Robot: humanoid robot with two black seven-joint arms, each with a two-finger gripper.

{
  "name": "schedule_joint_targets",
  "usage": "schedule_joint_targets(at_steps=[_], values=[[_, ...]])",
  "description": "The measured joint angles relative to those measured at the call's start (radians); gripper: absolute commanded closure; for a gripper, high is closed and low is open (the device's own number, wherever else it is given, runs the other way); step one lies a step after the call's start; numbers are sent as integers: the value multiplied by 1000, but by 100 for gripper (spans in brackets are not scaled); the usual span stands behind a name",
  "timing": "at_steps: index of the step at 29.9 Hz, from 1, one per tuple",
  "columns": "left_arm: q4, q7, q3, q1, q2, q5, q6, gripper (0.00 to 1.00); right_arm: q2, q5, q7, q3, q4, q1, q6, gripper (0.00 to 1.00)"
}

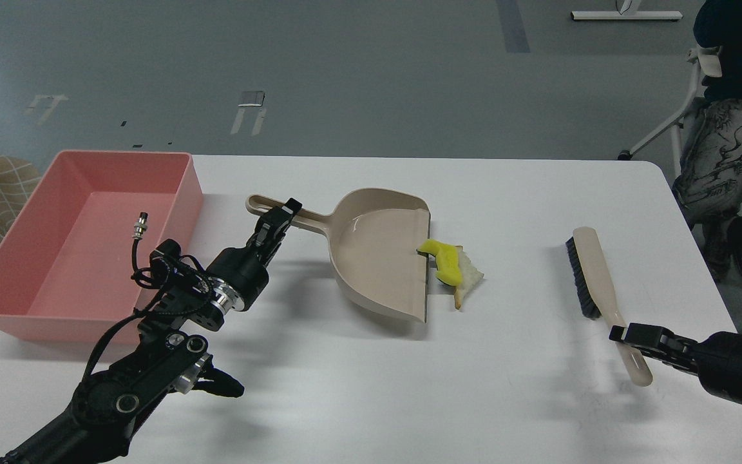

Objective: Sweep and dump garbage into bin
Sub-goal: 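Close the right gripper on the brush handle and lift it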

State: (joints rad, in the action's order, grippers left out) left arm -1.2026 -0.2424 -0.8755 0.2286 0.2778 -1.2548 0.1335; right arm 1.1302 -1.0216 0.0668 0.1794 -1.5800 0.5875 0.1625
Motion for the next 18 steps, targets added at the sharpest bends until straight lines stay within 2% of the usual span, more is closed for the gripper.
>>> schedule_joint_targets(at_steps=[12, 18], values=[[0, 0, 0, 0, -8, -2, 3, 100, -12, -3, -10, 3, -3, 1, 0, 46], [-1, 0, 0, -1, -8, -2, 3, 100, -12, -3, -10, 3, -11, 2, 0, 58]])
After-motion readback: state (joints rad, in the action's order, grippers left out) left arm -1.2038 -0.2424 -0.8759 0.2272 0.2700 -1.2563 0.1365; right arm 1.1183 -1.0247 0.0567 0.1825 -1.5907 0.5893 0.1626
